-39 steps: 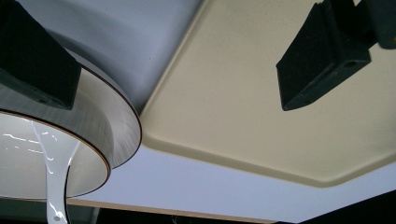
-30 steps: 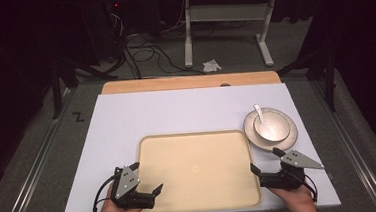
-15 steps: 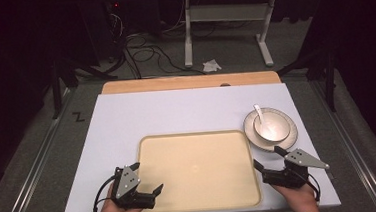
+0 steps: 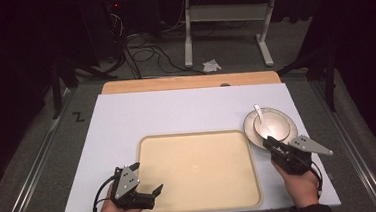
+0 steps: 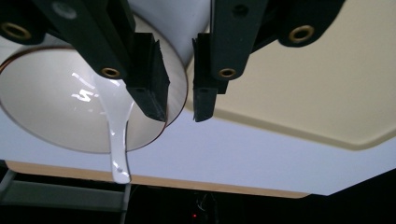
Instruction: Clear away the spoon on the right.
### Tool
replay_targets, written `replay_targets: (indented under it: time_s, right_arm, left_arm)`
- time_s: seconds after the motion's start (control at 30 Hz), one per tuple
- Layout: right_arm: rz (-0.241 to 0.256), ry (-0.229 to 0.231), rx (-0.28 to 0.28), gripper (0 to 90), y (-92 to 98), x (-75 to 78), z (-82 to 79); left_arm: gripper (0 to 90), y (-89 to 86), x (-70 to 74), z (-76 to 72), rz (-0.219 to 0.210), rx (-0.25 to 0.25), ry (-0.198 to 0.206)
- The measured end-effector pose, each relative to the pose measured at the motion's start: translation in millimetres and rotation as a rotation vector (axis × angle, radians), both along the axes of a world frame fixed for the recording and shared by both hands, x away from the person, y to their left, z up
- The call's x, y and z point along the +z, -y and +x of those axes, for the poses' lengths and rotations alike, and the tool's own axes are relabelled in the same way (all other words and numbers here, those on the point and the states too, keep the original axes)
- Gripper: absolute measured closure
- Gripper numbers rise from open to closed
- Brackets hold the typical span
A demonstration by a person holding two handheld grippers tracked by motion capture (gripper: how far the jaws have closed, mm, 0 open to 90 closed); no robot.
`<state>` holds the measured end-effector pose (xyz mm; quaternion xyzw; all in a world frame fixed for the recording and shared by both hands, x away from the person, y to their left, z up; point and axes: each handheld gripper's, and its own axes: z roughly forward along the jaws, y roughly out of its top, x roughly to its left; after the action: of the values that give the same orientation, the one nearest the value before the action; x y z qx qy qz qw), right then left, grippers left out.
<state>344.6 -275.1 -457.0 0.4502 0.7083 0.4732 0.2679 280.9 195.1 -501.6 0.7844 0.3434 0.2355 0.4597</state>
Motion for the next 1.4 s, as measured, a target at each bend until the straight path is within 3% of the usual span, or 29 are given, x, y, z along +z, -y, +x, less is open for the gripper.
replay_targets:
  time_s: [0.1,0.33,0.5,0.9,1.3,1.4]
  right_arm:
    - [-0.019,-0.012,-0.046,90.0,2.9,8.9,21.1]
    - [-0.06,-0.025,-0.105,90.0,2.7,21.8,51.2]
    - [-0.118,-0.038,-0.134,90.0,-1.5,27.6,78.0]
    - [-0.161,-0.146,-0.2,90.0,-1.9,27.5,132.7]
    - [-0.199,-0.214,-0.202,90.0,-9.9,23.2,155.1]
    - [-0.215,-0.251,-0.169,90.0,-14.2,17.8,156.4]
  left_arm:
    - [0.2,-1.3,-0.2,0.9,-0.002,0.003,-0.002]
    - [0.2,-1.2,0.6,0.1,-0.003,0.003,0.002]
    - [0.2,-1.0,0.5,0.5,-0.001,0.0,0.002]
    - [0.2,-2.2,1.2,0.4,-0.009,-0.001,0.004]
    - [0.2,-3.3,1.5,0.1,-0.014,0.003,0.004]
    - [0.3,-3.5,1.6,0.2,-0.014,0.003,0.004]
